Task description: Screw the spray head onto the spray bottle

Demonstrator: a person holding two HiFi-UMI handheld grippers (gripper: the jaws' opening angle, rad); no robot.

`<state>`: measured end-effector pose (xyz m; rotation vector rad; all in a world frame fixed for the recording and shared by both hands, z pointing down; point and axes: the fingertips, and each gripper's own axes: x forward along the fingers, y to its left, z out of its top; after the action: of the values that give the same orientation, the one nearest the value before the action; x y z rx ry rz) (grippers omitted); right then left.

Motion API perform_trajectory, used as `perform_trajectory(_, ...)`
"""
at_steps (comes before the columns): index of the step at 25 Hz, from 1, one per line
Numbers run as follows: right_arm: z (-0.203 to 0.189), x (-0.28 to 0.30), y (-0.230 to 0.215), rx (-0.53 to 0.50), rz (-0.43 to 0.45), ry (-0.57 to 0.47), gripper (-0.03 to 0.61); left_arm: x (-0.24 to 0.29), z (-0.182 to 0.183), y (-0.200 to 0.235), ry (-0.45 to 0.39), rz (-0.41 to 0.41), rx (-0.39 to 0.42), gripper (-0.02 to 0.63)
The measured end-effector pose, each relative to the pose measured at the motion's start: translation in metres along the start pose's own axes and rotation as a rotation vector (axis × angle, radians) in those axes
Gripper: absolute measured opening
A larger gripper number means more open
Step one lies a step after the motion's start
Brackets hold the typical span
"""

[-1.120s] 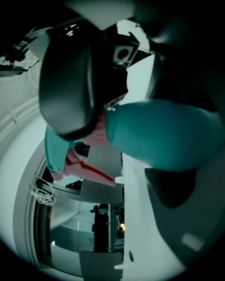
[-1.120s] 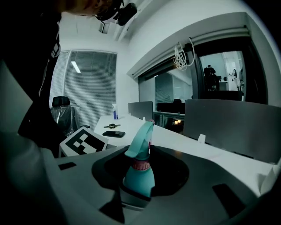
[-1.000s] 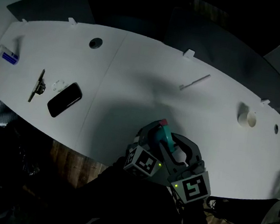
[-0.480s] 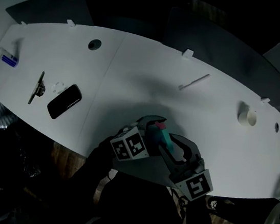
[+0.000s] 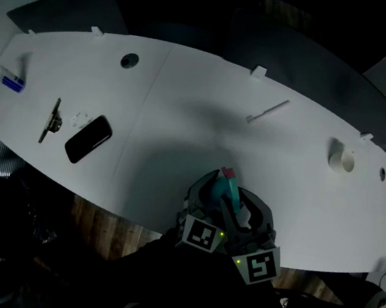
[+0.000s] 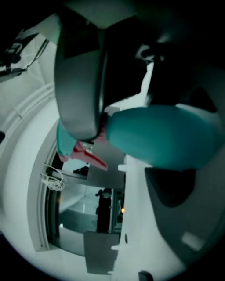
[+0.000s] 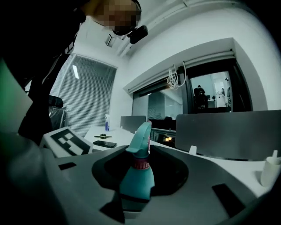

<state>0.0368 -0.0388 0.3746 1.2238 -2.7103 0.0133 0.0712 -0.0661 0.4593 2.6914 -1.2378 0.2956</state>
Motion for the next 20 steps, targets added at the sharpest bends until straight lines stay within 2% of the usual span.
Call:
perform_trajectory(1,-0.001,0.000,0.002,0.010,0.031,0.005,0.129,-0.001,0.000,-0.002,-0.012,-0.057,0.004,0.397)
perform_trajectory(3,-0.004,0.001,0.004,0.035,0.122,0.026,0.130,-0.009,0.000,-0.004,-0.002,-0.244,0.044,0.425)
perform_trajectory(8,0.000,0.003,0.004,0.038,0.367,0.054,0.130,-0.019,-0.010,-0.011,0.198,-0.760,0.148,0.448)
perform_trajectory(9,0.001,0.003,0.003,0.041,0.404,0.052,0.130,-0.018,-0.012,-0.017,0.214,-0.829,0.165,0.434)
perform_trajectory(10,0.002,0.003,0.001,0.039,0.426,0.047,0.129,-0.016,-0.012,-0.021,0.211,-0.860,0.170,0.387)
perform_trajectory(11,0.003,0.003,-0.001,0.029,0.430,0.037,0.130,-0.014,-0.011,-0.023,0.196,-0.849,0.166,0.386)
perform_trajectory(13,0.006,0.002,-0.005,0.006,0.374,-0.010,0.129,-0.010,-0.006,-0.021,0.139,-0.714,0.133,0.383)
perform_trajectory(16,0.007,0.000,-0.013,0.003,0.143,-0.089,0.129,-0.005,0.000,-0.011,0.044,-0.371,0.041,0.380)
perform_trajectory(18,0.004,-0.002,-0.016,0.029,-0.026,-0.106,0.130,-0.003,-0.001,-0.006,0.026,-0.146,0.000,0.380)
perform_trajectory(19,0.002,-0.003,-0.016,0.047,-0.072,-0.102,0.129,-0.003,-0.004,-0.006,0.034,-0.064,-0.009,0.380)
perform_trajectory(20,0.000,-0.004,-0.015,0.064,-0.086,-0.093,0.129,-0.004,-0.007,-0.007,0.045,-0.022,-0.005,0.380)
